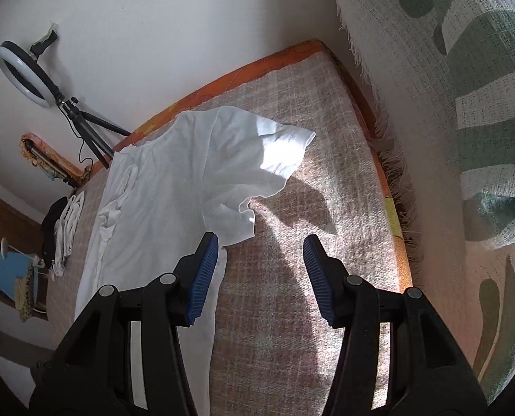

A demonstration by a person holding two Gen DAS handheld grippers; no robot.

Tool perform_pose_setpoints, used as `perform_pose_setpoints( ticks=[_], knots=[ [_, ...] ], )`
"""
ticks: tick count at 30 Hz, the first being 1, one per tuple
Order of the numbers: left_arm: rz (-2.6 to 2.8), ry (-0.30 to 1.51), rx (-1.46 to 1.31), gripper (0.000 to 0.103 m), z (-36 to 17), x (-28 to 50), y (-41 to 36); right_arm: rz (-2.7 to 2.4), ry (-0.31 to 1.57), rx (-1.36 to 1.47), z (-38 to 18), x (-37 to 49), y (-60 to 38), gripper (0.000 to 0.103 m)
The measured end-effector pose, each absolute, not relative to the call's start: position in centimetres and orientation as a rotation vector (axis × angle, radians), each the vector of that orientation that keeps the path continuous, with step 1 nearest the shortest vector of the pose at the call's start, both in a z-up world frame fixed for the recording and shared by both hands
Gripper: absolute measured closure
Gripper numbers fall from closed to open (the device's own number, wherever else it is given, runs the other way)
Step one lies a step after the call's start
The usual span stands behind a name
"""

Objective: Fold small clothes

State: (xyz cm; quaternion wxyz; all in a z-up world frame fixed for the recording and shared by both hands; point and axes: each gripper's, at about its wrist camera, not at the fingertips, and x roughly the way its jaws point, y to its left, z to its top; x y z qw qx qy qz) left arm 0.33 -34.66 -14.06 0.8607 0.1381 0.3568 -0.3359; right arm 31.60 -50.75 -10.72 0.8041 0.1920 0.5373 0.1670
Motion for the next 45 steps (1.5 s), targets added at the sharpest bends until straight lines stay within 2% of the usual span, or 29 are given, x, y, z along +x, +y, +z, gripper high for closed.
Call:
perform_pose_setpoints(
  ticks=[3,11,12,14,17,19,32,45],
  knots=[
    [-0.701,0.764,0.248,0.096,-14.1,0.7,-34.4,0.376,1.159,0.426,-11.5,32.4,-49.8,0.049],
    [-0.671,0.792,0.038,0.098,-12.3,0.9,-31.0,0.348,1.170,0.363,-12.7,34.2,-47.2,0.051],
    [-0.670,0.789,0.030,0.098,-12.1,0.8,-30.8,0.344,1.166,0.356,-12.7,34.3,-46.9,0.054],
    [-0.670,0.791,0.029,0.098,-12.0,0.7,-31.0,0.350,1.172,0.346,-12.8,34.6,-46.4,0.078],
    [-0.673,0.796,0.016,0.098,-12.2,0.5,-31.1,0.337,1.176,0.294,-12.7,34.8,-45.6,0.091],
    [-0.674,0.804,-0.004,0.098,-12.2,0.4,-30.9,0.328,1.165,0.279,-12.3,34.9,-45.4,0.093],
    [-0.668,0.779,-0.116,0.099,-10.9,0.8,-26.5,0.279,1.107,0.227,-7.6,35.8,-42.9,0.097],
    [-0.607,0.800,-0.246,0.099,-10.0,0.2,-18.8,0.344,1.102,-0.059,-4.7,35.7,-31.2,0.097]
  ],
)
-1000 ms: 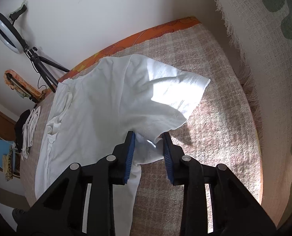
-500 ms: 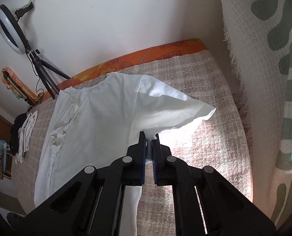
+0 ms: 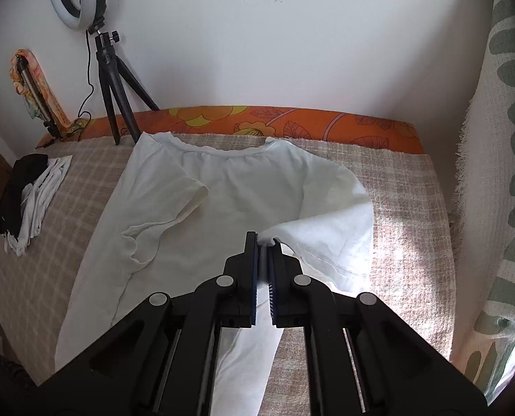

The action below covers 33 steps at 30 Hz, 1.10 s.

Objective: Fold small clothes

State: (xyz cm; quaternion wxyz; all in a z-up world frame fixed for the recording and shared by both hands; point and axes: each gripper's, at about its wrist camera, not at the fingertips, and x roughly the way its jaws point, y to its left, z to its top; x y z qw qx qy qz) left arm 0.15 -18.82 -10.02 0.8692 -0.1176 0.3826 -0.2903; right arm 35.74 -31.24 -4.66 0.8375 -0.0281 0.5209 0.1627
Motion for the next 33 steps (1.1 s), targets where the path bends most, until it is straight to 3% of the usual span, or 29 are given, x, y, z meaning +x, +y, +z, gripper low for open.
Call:
perform_pose_setpoints(
  ticks=[15,16,18,23,28,33],
  knots=[
    [-0.510,0.880,-0.240,0.097,-12.5,0.2,-14.0,0.409,1.201,-0.221,-10.2,36.1,-21.9,0.097],
    [-0.501,0.888,-0.224,0.093,-12.6,0.2,-14.0,0.417,1.210,-0.216,-10.5,36.0,-21.8,0.097],
    [-0.493,0.891,-0.200,0.074,-12.7,0.1,-14.0,0.435,1.235,-0.197,-10.9,36.0,-21.8,0.096],
    [-0.468,0.867,-0.138,0.070,-11.7,-0.6,-12.6,0.533,1.223,-0.032,-8.4,35.4,-24.0,0.075],
    [-0.461,0.823,-0.056,0.069,-9.5,-0.8,-10.9,0.485,1.135,0.183,-4.6,35.8,-30.7,0.071],
    [-0.487,0.794,0.000,0.065,-8.3,0.4,-10.3,0.290,1.145,0.297,-5.5,37.6,-36.9,0.061]
  ],
)
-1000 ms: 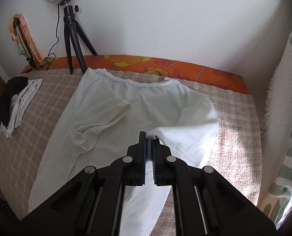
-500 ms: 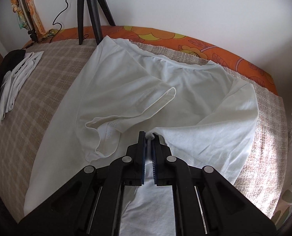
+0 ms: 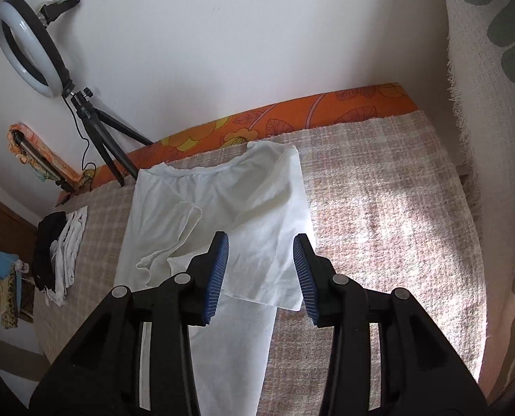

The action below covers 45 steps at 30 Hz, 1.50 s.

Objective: Fold small clothes

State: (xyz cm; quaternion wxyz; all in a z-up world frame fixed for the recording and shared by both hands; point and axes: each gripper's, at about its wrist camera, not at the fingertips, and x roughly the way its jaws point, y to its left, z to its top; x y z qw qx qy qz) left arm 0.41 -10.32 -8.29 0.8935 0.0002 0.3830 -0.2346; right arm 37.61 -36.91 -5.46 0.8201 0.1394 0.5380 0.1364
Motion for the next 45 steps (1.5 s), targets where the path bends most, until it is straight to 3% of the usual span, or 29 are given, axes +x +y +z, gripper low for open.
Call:
perform_pose_setpoints(
  ticks=[4,13,18,20,22,24,26,31,33,35,40,45],
  knots=[
    [-0.477,0.783,0.015,0.066,-8.8,1.7,-10.2,0.246,1.171,0.318,-8.0,38.5,-38.3,0.045],
    [-0.465,0.841,-0.019,0.067,-10.9,2.5,-9.7,0.281,1.218,0.294,-11.2,38.0,-37.0,0.044],
    [-0.467,0.840,-0.032,0.068,-10.9,2.4,-9.5,0.306,1.258,0.195,-10.9,37.9,-34.7,0.060],
    [-0.465,0.833,-0.029,0.068,-10.7,2.2,-9.4,0.268,1.282,0.144,-11.3,38.2,-34.1,0.074],
    [-0.462,0.823,-0.026,0.068,-10.5,2.1,-9.2,0.271,1.271,0.167,-11.1,38.4,-34.2,0.080],
    [-0.462,0.819,-0.032,0.068,-10.4,2.1,-8.9,0.274,1.230,0.193,-10.3,38.1,-34.6,0.080],
    [-0.461,0.822,-0.037,0.068,-10.5,2.1,-8.8,0.247,1.233,0.197,-10.1,38.0,-34.9,0.069],
    [-0.469,0.828,-0.038,0.068,-10.6,2.1,-8.9,0.273,1.280,0.178,-11.0,37.8,-34.1,0.069],
    [-0.470,0.824,-0.031,0.068,-10.5,2.1,-9.1,0.254,1.298,0.149,-11.6,37.8,-33.7,0.075],
    [-0.470,0.826,-0.028,0.068,-10.5,2.1,-9.1,0.265,1.303,0.158,-11.8,37.8,-33.5,0.093],
    [-0.470,0.830,-0.038,0.069,-10.6,2.2,-8.9,0.278,1.258,0.202,-10.3,37.4,-34.1,0.099],
    [-0.471,0.822,-0.037,0.069,-10.5,2.0,-8.9,0.264,1.246,0.171,-9.1,37.3,-34.2,0.096]
  ],
)
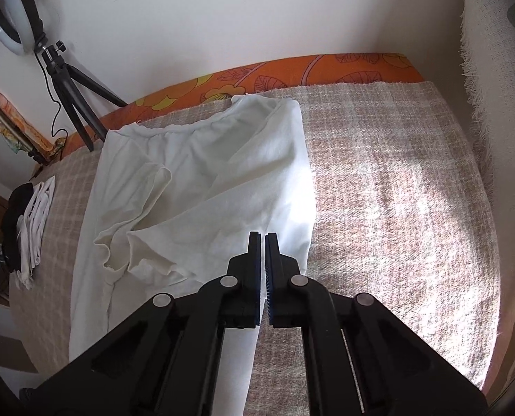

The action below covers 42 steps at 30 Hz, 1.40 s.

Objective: Fold small clothes

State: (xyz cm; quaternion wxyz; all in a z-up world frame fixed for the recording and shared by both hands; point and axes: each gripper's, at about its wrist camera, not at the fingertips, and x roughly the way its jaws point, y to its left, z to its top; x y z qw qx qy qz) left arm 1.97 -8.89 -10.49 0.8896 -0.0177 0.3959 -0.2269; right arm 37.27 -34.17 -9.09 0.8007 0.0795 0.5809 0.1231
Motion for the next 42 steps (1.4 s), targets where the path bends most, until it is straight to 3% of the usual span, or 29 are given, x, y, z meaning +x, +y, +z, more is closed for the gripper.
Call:
perform_pose_setpoints(
  ticks=[2,4,6,8,10,19,21,22,24,25,27,29,31,42],
  knots=[
    [-0.473,0.822,-0.037,0.069,-10.5,1.9,-9.0,0.281,1.283,0.194,-9.5,37.3,-34.2,0.062],
    [-0.473,0.823,-0.035,0.069,-10.5,1.9,-9.0,0.282,1.288,0.170,-10.0,37.2,-33.5,0.059],
    [-0.473,0.823,-0.030,0.069,-10.5,1.9,-9.1,0.279,1.303,0.139,-10.6,37.1,-33.1,0.067],
    [-0.474,0.825,-0.028,0.069,-10.5,1.9,-9.2,0.271,1.323,0.124,-11.3,37.0,-33.1,0.090],
    [-0.474,0.825,-0.025,0.069,-10.5,1.9,-9.2,0.273,1.319,0.125,-11.4,37.0,-33.2,0.096],
    [-0.470,0.815,-0.037,0.070,-10.2,1.7,-8.9,0.267,1.242,0.130,-9.3,36.9,-34.2,0.101],
    [-0.471,0.816,-0.036,0.070,-10.3,1.7,-8.9,0.268,1.289,0.133,-10.1,37.0,-33.9,0.085],
    [-0.472,0.817,-0.035,0.070,-10.3,1.7,-9.0,0.277,1.303,0.142,-10.5,37.0,-33.7,0.064],
    [-0.472,0.817,-0.030,0.070,-10.4,1.7,-9.1,0.288,1.310,0.116,-11.3,36.6,-32.8,0.059],
    [-0.472,0.817,-0.027,0.070,-10.4,1.6,-9.2,0.286,1.318,0.096,-11.7,36.5,-32.4,0.059],
    [-0.472,0.818,-0.023,0.070,-10.4,1.7,-9.3,0.264,1.313,0.061,-12.2,36.4,-31.9,0.071],
    [-0.472,0.821,-0.026,0.070,-10.5,1.7,-9.3,0.262,1.310,0.082,-11.9,36.6,-32.1,0.092],
    [-0.473,0.822,-0.030,0.070,-10.5,1.7,-9.3,0.258,1.307,0.113,-11.6,36.8,-32.6,0.096],
    [-0.469,0.814,-0.045,0.070,-10.2,1.7,-8.9,0.304,1.222,0.209,-7.9,37.3,-33.0,0.099]
  ],
)
